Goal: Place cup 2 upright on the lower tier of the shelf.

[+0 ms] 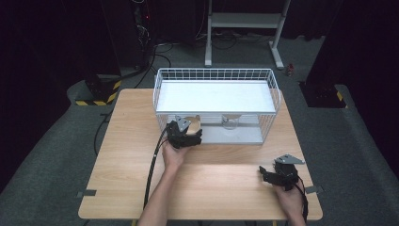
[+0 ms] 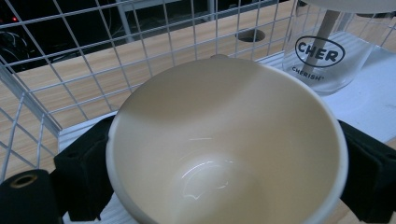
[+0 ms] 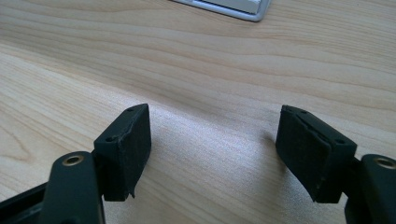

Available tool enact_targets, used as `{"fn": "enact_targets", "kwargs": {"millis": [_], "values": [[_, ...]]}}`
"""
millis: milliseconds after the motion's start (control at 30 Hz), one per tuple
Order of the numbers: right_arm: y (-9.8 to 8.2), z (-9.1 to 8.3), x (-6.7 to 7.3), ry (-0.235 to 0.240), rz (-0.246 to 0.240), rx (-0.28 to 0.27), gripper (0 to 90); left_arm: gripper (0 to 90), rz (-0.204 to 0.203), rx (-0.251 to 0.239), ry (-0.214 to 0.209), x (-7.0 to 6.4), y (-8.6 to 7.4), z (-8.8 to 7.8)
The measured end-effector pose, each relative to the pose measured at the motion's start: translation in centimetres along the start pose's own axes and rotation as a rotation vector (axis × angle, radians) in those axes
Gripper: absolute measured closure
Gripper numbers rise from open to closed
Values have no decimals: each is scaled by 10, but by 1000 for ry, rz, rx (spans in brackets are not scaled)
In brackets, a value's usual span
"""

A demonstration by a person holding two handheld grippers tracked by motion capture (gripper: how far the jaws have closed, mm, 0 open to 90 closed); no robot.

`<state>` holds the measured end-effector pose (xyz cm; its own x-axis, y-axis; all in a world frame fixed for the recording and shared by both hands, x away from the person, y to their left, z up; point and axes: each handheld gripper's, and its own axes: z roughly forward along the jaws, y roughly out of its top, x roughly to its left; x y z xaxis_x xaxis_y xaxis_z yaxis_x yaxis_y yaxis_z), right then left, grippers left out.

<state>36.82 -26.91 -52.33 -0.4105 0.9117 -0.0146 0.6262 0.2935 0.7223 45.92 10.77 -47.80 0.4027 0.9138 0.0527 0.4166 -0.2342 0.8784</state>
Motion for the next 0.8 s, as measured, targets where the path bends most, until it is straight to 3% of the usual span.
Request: {"fn": "enact_targets", "kwargs": {"millis": [233, 367, 800], "values": [[0, 0, 0, 0, 0, 0, 266, 92, -16, 18, -7, 1, 2, -2], [0, 0, 0, 0, -3, -1, 266, 52, 17, 41, 7, 0, 3, -3], [0, 0, 0, 1, -3, -1, 266, 36, -6, 85, 14, 3, -5, -9]]}}
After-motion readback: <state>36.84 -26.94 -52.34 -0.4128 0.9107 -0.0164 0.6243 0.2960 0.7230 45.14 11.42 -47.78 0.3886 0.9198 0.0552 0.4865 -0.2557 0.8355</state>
